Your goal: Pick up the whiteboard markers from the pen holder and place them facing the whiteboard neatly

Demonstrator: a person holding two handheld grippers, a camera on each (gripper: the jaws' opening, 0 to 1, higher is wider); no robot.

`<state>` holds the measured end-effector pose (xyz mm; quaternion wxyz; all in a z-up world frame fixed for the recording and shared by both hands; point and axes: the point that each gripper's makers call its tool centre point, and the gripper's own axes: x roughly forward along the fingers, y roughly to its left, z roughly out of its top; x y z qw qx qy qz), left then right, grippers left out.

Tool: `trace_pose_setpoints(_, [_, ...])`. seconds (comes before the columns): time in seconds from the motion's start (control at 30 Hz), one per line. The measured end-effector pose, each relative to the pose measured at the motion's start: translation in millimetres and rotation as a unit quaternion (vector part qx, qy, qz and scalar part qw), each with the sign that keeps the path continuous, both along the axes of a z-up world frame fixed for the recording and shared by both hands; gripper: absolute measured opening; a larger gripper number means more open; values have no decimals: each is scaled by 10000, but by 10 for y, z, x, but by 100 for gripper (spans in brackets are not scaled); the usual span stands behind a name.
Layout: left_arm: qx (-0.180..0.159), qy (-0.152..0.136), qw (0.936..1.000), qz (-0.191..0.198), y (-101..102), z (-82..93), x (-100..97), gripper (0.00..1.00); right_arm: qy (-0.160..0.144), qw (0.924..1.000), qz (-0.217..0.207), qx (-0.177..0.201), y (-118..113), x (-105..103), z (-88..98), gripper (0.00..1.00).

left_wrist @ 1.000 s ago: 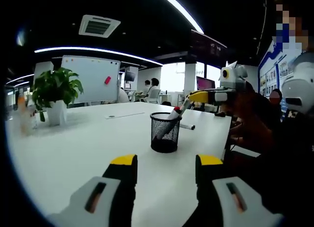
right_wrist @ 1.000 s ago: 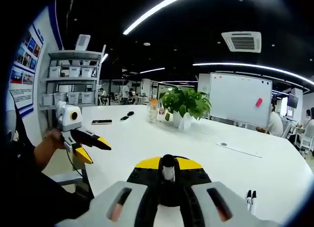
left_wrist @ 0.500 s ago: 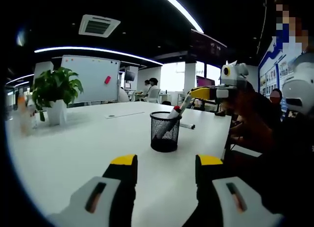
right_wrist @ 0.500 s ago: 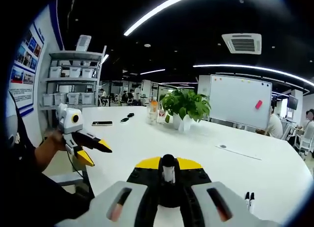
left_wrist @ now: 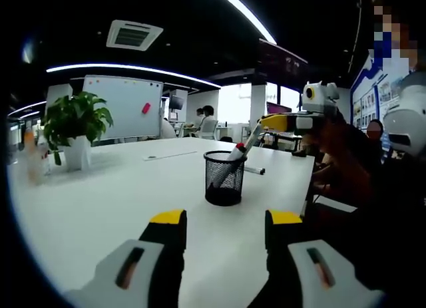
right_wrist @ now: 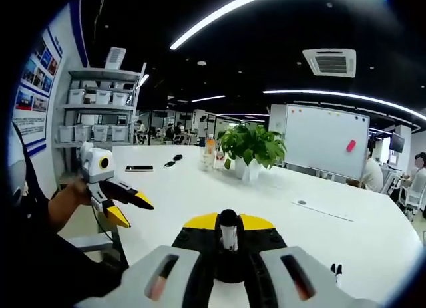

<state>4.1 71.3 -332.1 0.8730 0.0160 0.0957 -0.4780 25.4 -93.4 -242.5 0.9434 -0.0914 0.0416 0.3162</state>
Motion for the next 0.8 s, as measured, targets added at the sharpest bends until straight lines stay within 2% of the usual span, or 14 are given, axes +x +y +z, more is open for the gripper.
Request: trace_pose_setpoints(0.8, [25,-12,10000,-5,-14,-6,-4,48,-116,9999,-22,22,-58,-60,149,13])
